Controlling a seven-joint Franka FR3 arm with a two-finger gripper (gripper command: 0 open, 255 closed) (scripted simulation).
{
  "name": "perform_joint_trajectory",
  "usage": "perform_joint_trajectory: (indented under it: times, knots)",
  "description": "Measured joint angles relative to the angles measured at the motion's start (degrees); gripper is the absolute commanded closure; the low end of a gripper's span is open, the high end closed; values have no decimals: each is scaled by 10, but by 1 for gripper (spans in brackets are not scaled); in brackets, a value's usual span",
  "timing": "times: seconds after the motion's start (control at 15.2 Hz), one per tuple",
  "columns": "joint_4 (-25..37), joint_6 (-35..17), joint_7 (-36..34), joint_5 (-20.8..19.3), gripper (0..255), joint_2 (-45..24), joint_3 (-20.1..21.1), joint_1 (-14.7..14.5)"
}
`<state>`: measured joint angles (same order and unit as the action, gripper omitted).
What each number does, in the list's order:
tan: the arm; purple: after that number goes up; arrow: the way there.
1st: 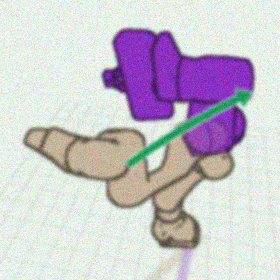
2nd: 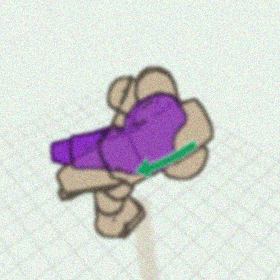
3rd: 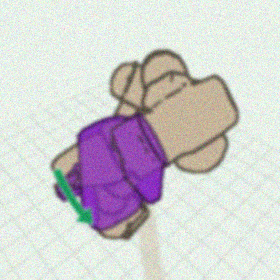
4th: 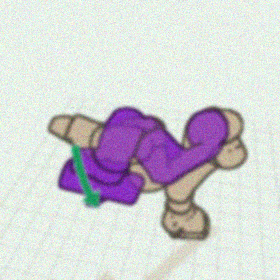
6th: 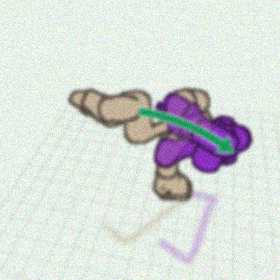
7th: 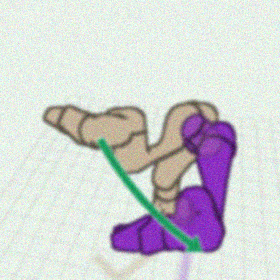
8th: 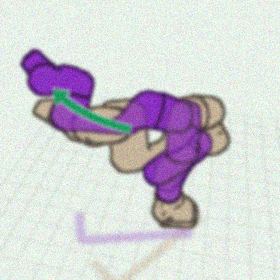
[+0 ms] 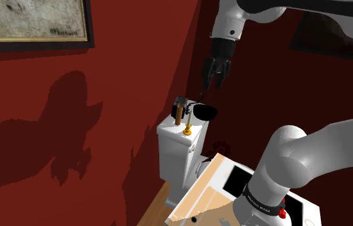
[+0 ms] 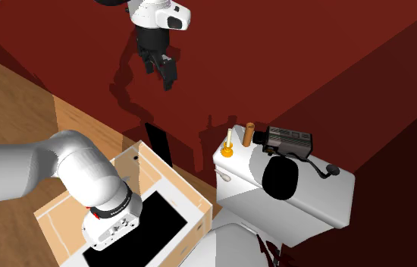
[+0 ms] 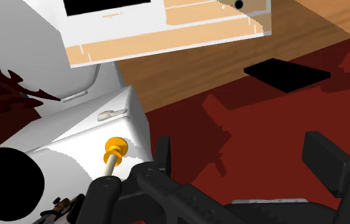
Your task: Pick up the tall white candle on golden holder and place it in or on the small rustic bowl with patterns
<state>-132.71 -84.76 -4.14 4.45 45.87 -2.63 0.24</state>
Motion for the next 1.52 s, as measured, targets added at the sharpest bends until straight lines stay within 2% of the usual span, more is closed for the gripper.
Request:
perform_joint_trajectory:
  times: [0.2, 0.73, 1.06, 1.39, 1.52]
  knots:
    - [-26, -30, -2, -6, 0, 8, 0, 6]
    - [-189, -251, -13, -49, 0, 33, -5, 47]
    - [-264, -413, -28, -77, 0, -1, -10, 78]
    - [-311, -595, -48, -110, 0, -81, -15, 119]
    - [-311, -672, -60, -126, 0, -136, -15, 139]
